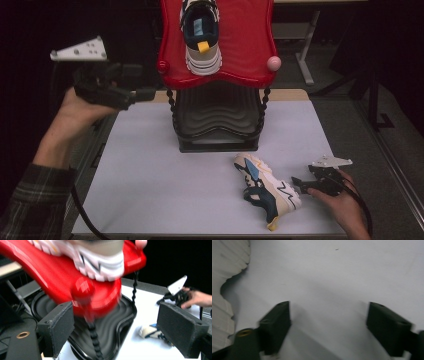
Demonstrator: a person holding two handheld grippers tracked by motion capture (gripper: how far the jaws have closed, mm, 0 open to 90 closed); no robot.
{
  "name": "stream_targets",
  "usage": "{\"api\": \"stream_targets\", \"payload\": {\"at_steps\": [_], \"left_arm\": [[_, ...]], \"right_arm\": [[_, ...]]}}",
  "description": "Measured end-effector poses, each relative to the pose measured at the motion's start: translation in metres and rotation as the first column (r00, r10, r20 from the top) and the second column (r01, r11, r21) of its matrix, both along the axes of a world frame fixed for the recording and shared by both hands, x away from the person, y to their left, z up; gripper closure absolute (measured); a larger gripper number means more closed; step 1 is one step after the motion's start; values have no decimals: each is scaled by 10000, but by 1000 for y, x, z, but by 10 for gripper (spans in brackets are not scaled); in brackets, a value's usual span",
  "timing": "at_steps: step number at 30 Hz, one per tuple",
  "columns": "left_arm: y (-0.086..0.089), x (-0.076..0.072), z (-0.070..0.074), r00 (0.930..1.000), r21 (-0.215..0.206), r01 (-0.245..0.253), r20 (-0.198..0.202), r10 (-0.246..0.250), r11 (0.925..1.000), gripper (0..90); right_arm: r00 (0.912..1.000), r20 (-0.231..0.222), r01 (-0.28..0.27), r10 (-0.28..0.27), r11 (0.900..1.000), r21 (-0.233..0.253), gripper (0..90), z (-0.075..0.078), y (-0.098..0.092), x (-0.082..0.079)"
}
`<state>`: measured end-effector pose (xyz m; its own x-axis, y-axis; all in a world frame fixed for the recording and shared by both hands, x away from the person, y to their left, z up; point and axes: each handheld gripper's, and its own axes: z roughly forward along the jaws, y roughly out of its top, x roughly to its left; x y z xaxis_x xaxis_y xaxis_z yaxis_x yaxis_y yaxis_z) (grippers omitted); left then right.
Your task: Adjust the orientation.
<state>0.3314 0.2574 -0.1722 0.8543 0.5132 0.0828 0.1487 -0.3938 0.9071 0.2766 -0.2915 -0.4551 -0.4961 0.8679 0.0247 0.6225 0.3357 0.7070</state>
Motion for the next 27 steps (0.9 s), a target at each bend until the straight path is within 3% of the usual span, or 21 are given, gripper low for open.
{"api": "stream_targets", "payload": {"at_steps": [5, 8, 10, 12, 16, 21, 25, 27], "left_arm": [[6, -12, -45, 9990, 187, -336, -291, 342, 9993, 142], [9, -19, -72, 9970, 276, -622, -449, 634, 9977, 141], [9, -23, -90, 9955, 386, -781, -499, 800, 9962, 142], [10, -28, -108, 9931, 448, -938, -658, 967, 9946, 141], [10, -39, -146, 9860, 230, -1153, -1183, 1172, 9931, 141], [11, -51, -190, 9772, 428, -1395, -1559, 1445, 9893, 141], [12, -58, -220, 9683, 695, -1614, -1816, 1716, 9844, 141], [12, -60, -230, 9636, 1048, -1658, -1943, 1836, 9806, 140]], "right_arm": [[9995, 136, -276, 273, 9994, 209, 555, 7, -5, 0], [9987, 309, -409, 393, 9978, 522, 720, 14, -6, -1], [9988, 128, -478, 468, 9943, 951, 813, 18, -6, -3], [9972, 201, -744, 726, 9914, 1073, 892, 22, -4, -6], [9923, 343, -1228, 1188, 9798, 1578, 898, 36, 4, -10], [9784, 596, -2061, 1980, 9568, 2053, 898, 54, 22, -12], [9658, 750, -2588, 2482, 9408, 2190, 898, 66, 39, -18], [9606, 766, -2776, 2671, 9342, 2241, 898, 70, 45, -24]]}}
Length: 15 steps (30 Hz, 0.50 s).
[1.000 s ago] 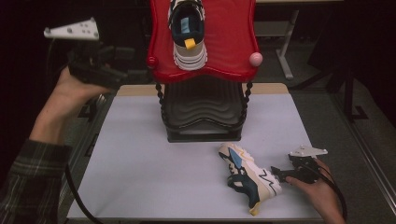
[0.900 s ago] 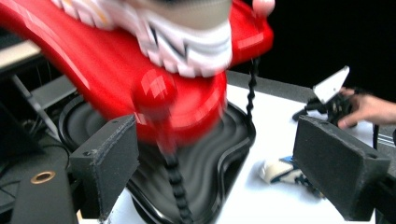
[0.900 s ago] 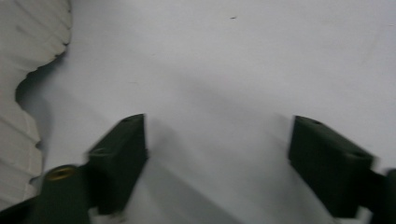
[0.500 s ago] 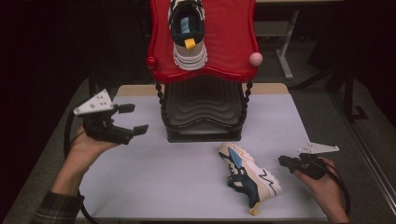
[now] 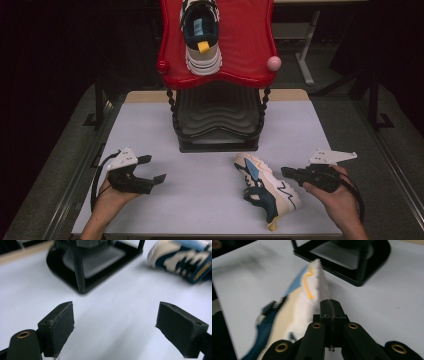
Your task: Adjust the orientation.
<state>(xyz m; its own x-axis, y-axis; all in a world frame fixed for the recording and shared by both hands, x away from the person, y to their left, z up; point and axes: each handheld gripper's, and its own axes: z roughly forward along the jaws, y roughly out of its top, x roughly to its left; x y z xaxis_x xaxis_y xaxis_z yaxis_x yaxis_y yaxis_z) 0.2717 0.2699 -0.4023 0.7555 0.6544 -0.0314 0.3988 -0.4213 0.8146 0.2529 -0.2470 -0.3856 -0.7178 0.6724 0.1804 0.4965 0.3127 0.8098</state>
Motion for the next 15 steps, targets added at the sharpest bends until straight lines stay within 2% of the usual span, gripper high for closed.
{"api": "stream_targets", "payload": {"at_steps": [5, 8, 15], "left_arm": [[5, -3, -15, 9995, 301, -312, -84, 315, 9991, 140], [10, -3, -24, 9975, 299, -670, -224, 677, 9973, 140], [12, 0, -34, 9961, 679, -843, -204, 859, 9941, 140]], "right_arm": [[9996, -116, -244, 243, 9997, -94, 899, 1, 4, -12], [9996, -178, -228, 226, 9997, -109, 899, -2, 2, -16], [10000, -30, 57, -58, 9997, -230, 900, -2, -6, -14]]}}
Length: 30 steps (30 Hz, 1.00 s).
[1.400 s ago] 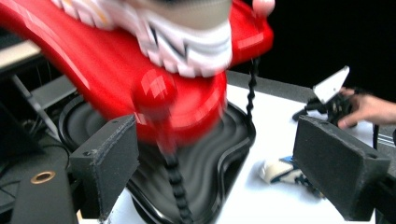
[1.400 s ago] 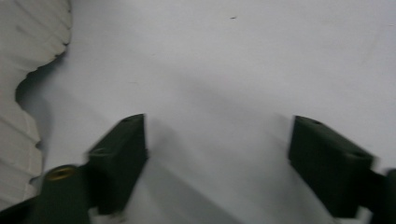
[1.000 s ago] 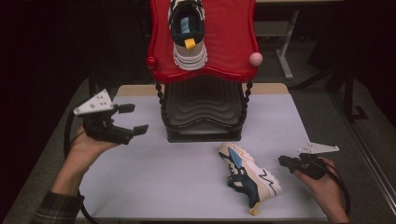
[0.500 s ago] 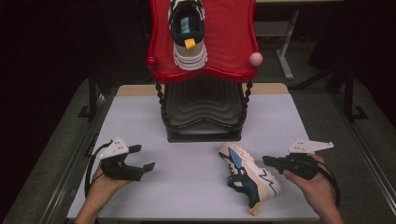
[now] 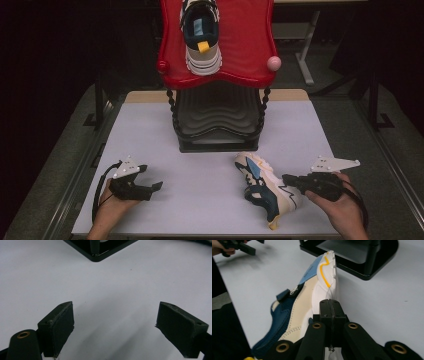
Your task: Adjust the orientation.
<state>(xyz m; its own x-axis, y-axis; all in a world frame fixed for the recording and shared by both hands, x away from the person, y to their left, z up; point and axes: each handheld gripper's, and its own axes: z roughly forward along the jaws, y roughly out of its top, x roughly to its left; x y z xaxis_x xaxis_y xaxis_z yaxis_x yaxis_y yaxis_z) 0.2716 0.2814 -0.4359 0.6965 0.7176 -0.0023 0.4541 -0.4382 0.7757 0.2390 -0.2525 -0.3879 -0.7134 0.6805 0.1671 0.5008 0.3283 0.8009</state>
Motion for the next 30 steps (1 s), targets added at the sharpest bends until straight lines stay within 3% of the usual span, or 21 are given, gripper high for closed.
{"api": "stream_targets", "payload": {"at_steps": [4, 6, 14, 20, 30], "left_arm": [[-2, 0, -7, 9999, 637, 70, 98, -77, 9979, 140], [-4, 1, -14, 9999, 996, 144, -93, -135, 9949, 140], [-2, 5, -18, 9988, 771, 135, -474, -98, 9969, 129], [-2, 5, -18, 9988, 788, 140, -487, -102, 9968, 129], [-2, 5, -18, 9987, 751, 137, -505, -100, 9971, 128]], "right_arm": [[9995, -5, 301, -301, 9995, 82, 900, -2, -8, 5], [9991, -17, 426, -426, 9990, 98, 900, -3, -12, 8], [9965, -193, 813, -811, 9966, 149, 900, -8, -25, 19], [9924, -328, 1190, -1187, 9929, 66, 900, -16, -36, 28], [9797, -1014, 1727, -1727, 9849, -86, 900, -37, -53, 42]]}}
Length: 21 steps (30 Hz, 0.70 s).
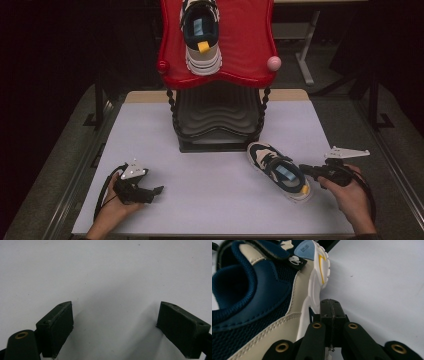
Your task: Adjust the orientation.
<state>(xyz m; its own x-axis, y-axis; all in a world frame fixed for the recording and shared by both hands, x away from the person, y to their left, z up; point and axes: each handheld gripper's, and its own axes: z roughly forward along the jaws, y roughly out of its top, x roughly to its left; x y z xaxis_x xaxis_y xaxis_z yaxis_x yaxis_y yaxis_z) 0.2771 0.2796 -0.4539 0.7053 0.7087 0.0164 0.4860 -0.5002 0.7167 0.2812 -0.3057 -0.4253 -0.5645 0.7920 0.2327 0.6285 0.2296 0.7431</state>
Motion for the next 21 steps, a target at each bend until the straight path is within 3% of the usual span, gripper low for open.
{"api": "stream_targets", "payload": {"at_steps": [10, 13, 21], "left_arm": [[0, 0, 0, 10000, 11, 11, -19, -11, 10000, 128], [0, 0, 0, 10000, 8, 8, -21, -8, 10000, 128], [0, 0, 0, 10000, 4, -2, -22, 2, 10000, 129]], "right_arm": [[9989, -462, -40, 19, 9990, -442, 900, -13, -2, 10], [9984, -556, -111, 94, 9995, -305, 900, -16, -4, 11], [9976, -684, -99, 69, 9990, -435, 900, -19, -12, -1]]}}
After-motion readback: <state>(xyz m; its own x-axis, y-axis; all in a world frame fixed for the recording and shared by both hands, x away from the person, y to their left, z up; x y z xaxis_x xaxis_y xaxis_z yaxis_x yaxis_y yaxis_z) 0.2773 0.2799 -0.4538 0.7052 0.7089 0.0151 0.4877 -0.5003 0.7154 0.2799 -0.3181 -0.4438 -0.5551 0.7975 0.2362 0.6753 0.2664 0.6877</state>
